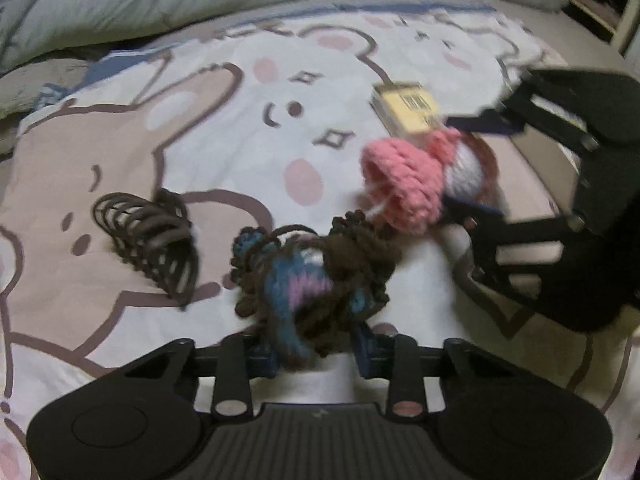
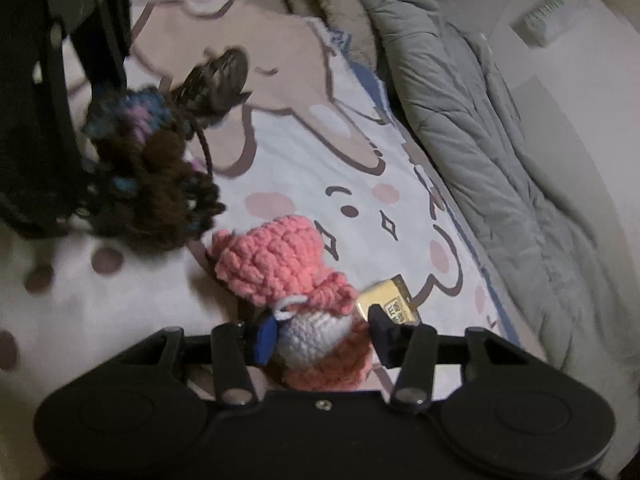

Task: Organize objects
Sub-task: 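Grasp the brown-blue crochet scrunchie with the left tool while the right tool grasps the pink crochet doll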

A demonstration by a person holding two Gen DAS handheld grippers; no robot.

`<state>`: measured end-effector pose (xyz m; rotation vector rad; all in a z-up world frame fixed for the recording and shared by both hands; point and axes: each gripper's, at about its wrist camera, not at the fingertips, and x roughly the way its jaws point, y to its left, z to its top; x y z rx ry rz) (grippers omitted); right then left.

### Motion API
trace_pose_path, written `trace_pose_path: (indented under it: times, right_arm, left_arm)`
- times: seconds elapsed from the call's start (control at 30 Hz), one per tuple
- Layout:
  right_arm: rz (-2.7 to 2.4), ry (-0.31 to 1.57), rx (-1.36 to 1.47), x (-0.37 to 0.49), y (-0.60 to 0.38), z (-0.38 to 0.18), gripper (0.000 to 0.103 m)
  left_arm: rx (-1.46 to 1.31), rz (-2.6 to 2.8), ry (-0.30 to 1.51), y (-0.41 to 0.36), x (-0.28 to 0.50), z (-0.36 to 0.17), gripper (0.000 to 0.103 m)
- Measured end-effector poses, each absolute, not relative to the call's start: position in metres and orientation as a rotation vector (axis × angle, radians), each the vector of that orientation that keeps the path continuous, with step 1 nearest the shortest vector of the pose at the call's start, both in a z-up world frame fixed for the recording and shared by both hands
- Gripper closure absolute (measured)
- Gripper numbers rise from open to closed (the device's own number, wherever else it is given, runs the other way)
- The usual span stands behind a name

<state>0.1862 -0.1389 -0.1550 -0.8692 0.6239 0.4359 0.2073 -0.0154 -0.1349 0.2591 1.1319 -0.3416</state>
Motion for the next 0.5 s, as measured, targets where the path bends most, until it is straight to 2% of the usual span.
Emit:
trace_pose_path:
  times: [0.1,0.5]
  right_arm:
    - [0.435,0.633,-0.788,0.182,-0.142,-0.140,0.054]
    - [0.353,0.686,-0.479,0.167,-0.161,-0.088,0.054]
  left_arm:
    - [0.229,-0.318,1.094,-0.011,0.205,-0.125,0.074]
    - [0.100,-0.271,0.977,-0.007,0.187,-0.085,0.076]
